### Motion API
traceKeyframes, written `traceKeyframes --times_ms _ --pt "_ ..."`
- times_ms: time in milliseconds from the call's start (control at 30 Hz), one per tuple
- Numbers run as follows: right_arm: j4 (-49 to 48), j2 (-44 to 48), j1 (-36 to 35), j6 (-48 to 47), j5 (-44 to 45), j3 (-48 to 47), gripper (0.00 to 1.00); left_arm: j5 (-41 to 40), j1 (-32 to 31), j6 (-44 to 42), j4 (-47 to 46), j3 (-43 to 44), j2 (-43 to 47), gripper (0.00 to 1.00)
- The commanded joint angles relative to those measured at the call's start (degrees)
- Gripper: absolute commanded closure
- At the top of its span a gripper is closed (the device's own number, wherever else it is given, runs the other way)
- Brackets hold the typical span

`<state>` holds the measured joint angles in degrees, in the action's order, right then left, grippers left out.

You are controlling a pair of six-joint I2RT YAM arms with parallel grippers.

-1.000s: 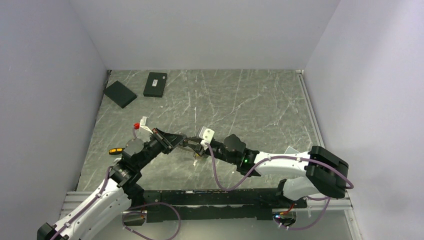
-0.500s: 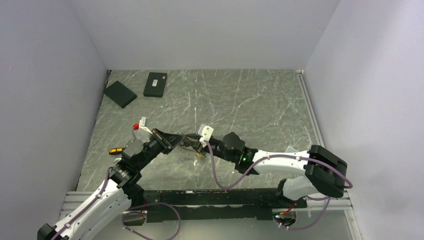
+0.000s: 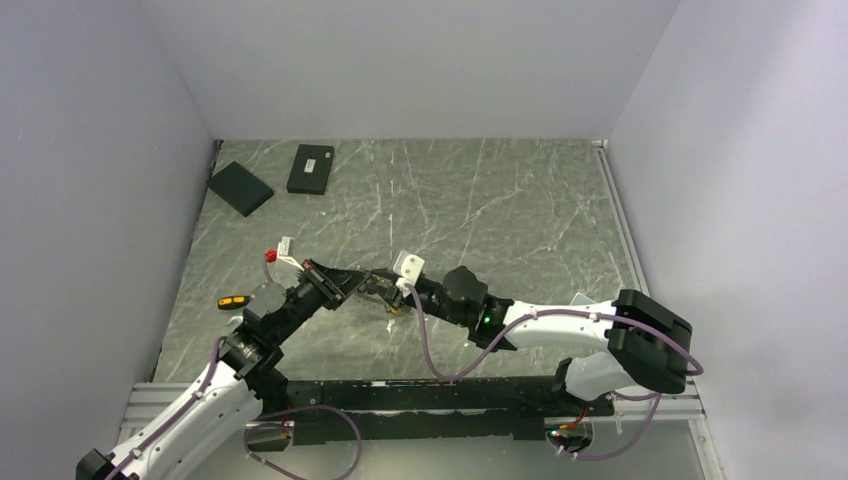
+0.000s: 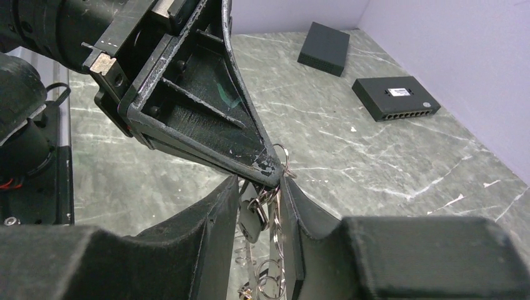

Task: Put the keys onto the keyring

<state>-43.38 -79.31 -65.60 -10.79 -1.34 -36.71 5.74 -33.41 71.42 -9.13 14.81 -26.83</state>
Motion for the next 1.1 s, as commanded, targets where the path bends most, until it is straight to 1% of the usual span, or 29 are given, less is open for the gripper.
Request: traceKeyframes --times_ms 0,200,400,800,967,1067 --pt "-2.0 0.0 -1.0 -1.7 1.2 -0.3 0.66 -0.9 -0.2 1.6 -6.8 0.3 1.1 1.0" --pt "-1.0 -0.8 -1.0 -2.9 2.9 -0.6 0.68 -1.2 -0.2 1.4 -6.5 0.5 1.8 1.0" --pt "-0.4 -1.5 -1.2 -4.3 4.0 -0.7 0.75 -1.0 -0.2 1.9 -8.0 -0.2 2.1 1.0" --pt "-1.3 -1.3 -1.6 -4.6 4.6 -1.7 0.74 -0.7 -0.2 2.4 -9.4 -1.0 1.7 1.0" --pt "-0.8 -2.6 -1.8 -4.2 4.1 -3.0 0.77 -0.4 -0.2 2.1 -9.0 -0.8 1.5 1.0" --pt "-1.1 -2.8 -2.1 -3.7 5.0 -3.3 0.77 -0.6 -0.2 2.2 -8.5 -1.0 1.8 1.0"
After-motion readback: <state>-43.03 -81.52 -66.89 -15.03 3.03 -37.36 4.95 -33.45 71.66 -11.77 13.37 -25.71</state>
